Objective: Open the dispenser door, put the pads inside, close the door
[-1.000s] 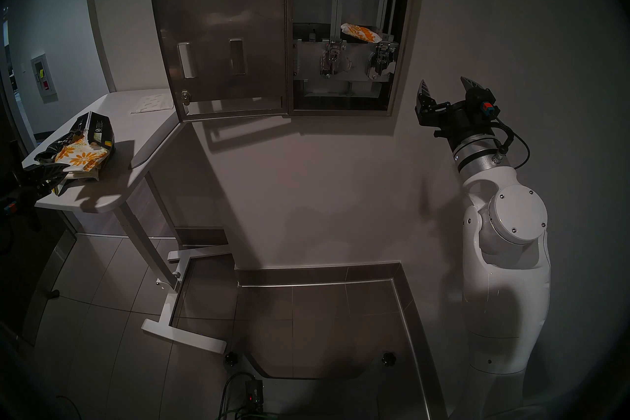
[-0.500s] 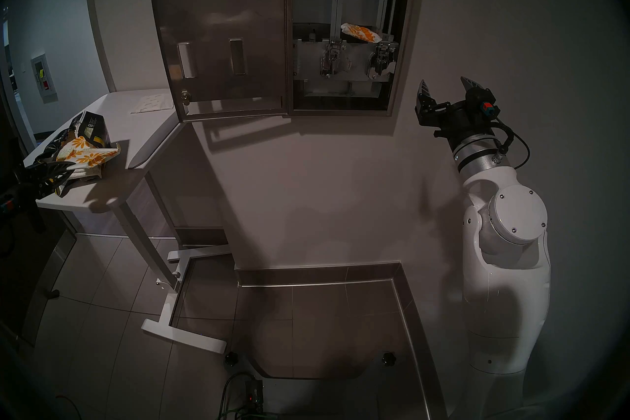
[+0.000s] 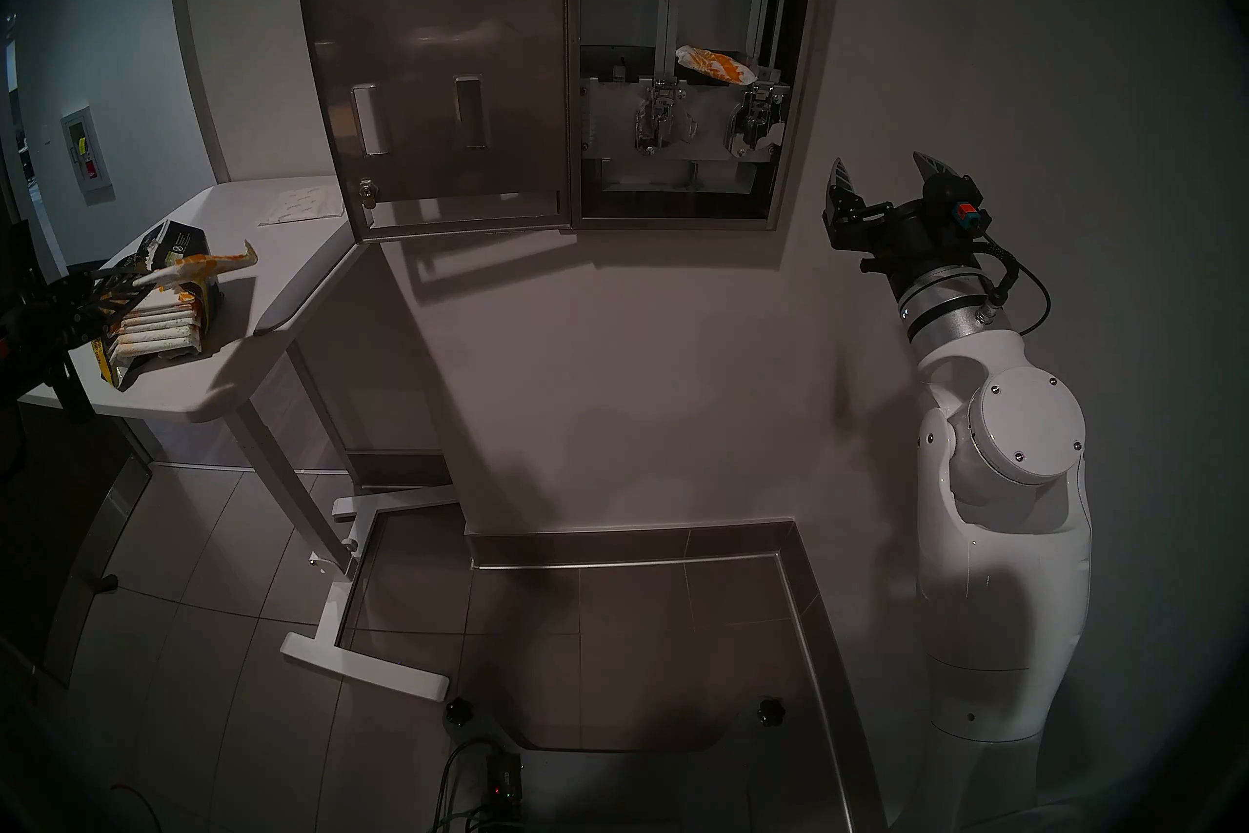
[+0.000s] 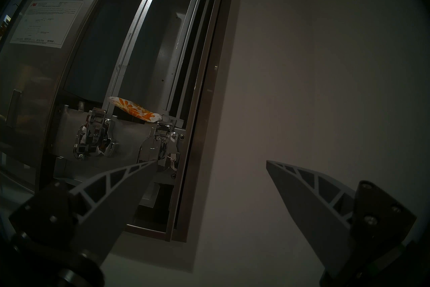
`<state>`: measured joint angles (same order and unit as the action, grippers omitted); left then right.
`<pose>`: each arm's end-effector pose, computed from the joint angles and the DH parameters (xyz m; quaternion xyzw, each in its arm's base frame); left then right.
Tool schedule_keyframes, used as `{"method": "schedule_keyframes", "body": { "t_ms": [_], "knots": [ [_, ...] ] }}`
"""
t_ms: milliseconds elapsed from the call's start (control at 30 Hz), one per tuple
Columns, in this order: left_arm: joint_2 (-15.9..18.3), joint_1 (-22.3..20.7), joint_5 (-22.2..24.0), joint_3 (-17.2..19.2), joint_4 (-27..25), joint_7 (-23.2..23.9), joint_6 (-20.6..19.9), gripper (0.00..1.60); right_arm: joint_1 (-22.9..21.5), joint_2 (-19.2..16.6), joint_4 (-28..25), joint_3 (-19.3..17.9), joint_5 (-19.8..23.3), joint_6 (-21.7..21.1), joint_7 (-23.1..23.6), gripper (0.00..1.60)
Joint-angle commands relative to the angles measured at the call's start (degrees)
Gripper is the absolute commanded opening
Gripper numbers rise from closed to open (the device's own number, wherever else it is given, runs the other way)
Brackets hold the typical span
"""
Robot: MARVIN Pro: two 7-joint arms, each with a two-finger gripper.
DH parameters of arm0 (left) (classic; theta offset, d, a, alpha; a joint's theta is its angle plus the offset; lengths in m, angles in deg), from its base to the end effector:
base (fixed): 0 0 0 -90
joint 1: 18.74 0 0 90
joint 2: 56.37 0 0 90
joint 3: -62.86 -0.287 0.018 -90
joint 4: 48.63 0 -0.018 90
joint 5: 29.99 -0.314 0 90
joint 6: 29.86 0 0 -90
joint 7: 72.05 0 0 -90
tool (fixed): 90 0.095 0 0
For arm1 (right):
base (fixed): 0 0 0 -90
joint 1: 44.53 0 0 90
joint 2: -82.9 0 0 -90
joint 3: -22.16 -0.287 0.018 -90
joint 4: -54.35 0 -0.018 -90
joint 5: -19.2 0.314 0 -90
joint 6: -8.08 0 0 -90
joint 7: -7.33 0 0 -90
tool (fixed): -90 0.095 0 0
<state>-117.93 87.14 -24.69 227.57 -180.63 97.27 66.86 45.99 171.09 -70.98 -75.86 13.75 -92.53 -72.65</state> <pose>0.1680 0.2405 0.0041 -0.5545 0.5307 -0.5678 0.2976 0.3681 -0.0396 -0.0843 0.5484 0.0667 0.8311 0.0637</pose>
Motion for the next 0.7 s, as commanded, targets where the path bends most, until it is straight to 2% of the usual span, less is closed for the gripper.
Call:
{"method": "schedule_keyframes", "body": {
  "t_ms": [0, 67, 133, 333, 367, 433, 667],
  "knots": [
    [-0.43, -3.41, 3.06, 0.30, -3.08, -1.38, -7.55, 0.00, -0.39, 0.08, -0.65, 0.06, 0.14, 0.14, -0.02, 1.60],
    [-0.65, -3.31, 3.81, 0.30, -3.95, -2.33, -8.54, 0.00, -0.39, 0.07, -0.65, 0.06, 0.15, 0.14, -0.02, 1.60],
    [-0.48, -3.50, 5.30, 0.30, -5.02, -2.84, -11.41, 0.00, -0.39, 0.06, -0.64, 0.07, 0.14, 0.14, -0.03, 1.60],
    [0.60, -3.48, 5.70, 0.30, -6.16, -3.53, -18.43, 0.00, -0.39, 0.06, -0.66, 0.07, 0.17, 0.13, -0.04, 1.60],
    [0.65, -3.41, 5.78, 0.30, -6.14, -3.66, -18.39, 0.00, -0.39, 0.06, -0.66, 0.07, 0.17, 0.12, -0.04, 1.60],
    [1.26, -3.96, 5.36, 0.30, -6.60, -3.24, -21.93, 0.00, -0.39, 0.05, -0.67, 0.07, 0.18, 0.12, -0.04, 1.60],
    [1.86, -4.53, 4.91, 0.30, -6.75, -2.70, -24.24, 0.00, -0.39, 0.04, -0.67, 0.08, 0.19, 0.11, -0.06, 1.60]
  ]
}}
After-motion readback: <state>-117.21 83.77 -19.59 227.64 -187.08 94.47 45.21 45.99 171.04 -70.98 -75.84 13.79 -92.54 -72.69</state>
